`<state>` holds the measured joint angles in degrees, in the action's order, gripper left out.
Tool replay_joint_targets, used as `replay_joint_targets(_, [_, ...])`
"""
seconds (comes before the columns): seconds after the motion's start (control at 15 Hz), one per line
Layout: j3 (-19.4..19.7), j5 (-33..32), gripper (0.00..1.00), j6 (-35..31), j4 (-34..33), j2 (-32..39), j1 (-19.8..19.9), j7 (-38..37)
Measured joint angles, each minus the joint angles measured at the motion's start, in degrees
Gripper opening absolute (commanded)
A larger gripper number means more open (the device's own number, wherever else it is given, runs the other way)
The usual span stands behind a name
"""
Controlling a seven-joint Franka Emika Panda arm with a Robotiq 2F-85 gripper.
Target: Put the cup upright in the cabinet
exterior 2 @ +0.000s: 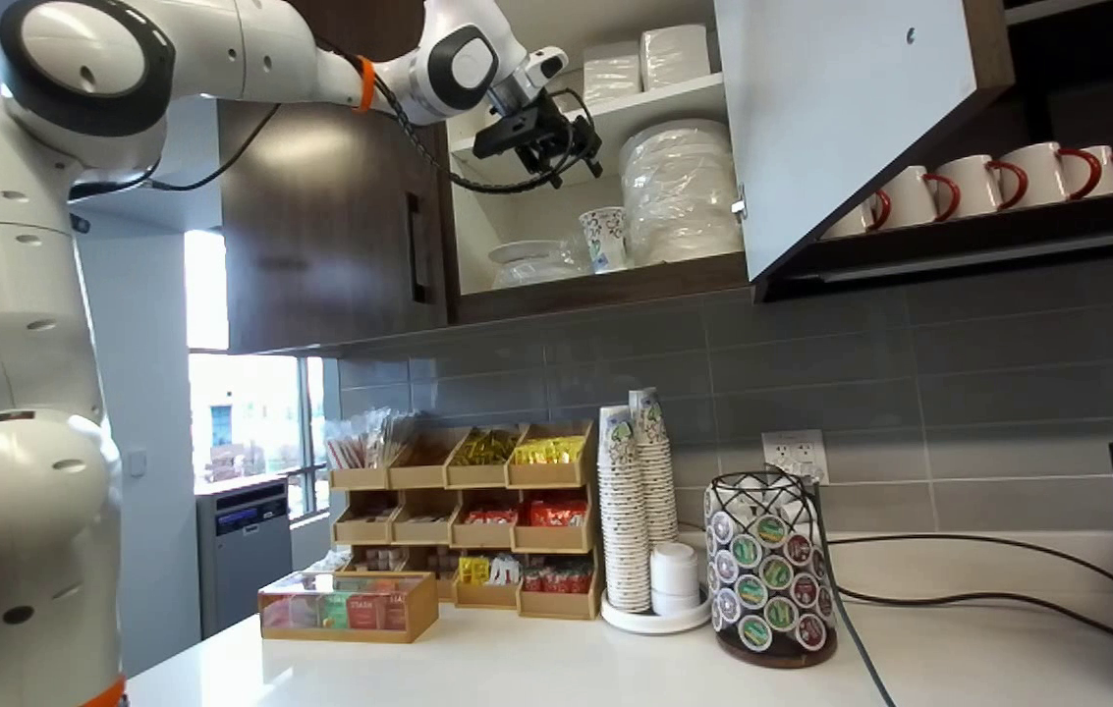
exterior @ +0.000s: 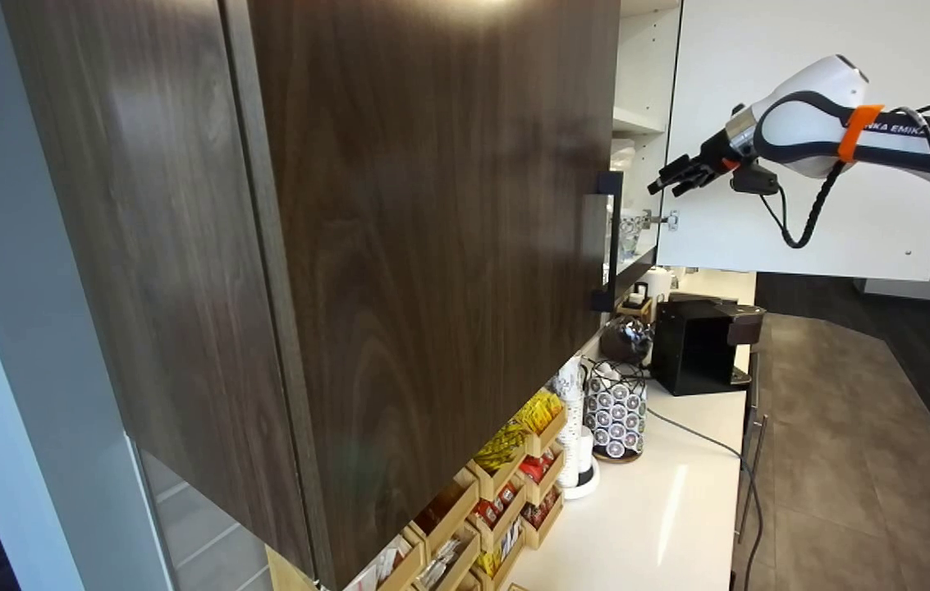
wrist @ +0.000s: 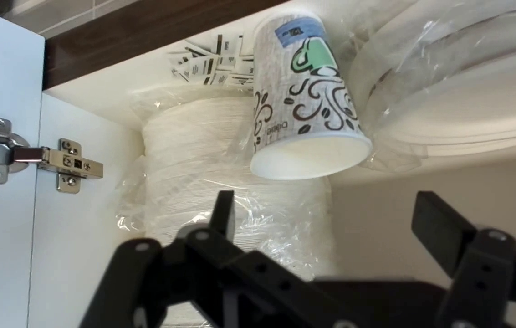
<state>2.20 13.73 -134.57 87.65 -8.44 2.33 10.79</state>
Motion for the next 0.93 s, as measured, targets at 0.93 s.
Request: replay_joint_targets(0.93, [-0.5, -1.4, 1.00, -13.0, 23.1, -13.8, -1.0, 0.0])
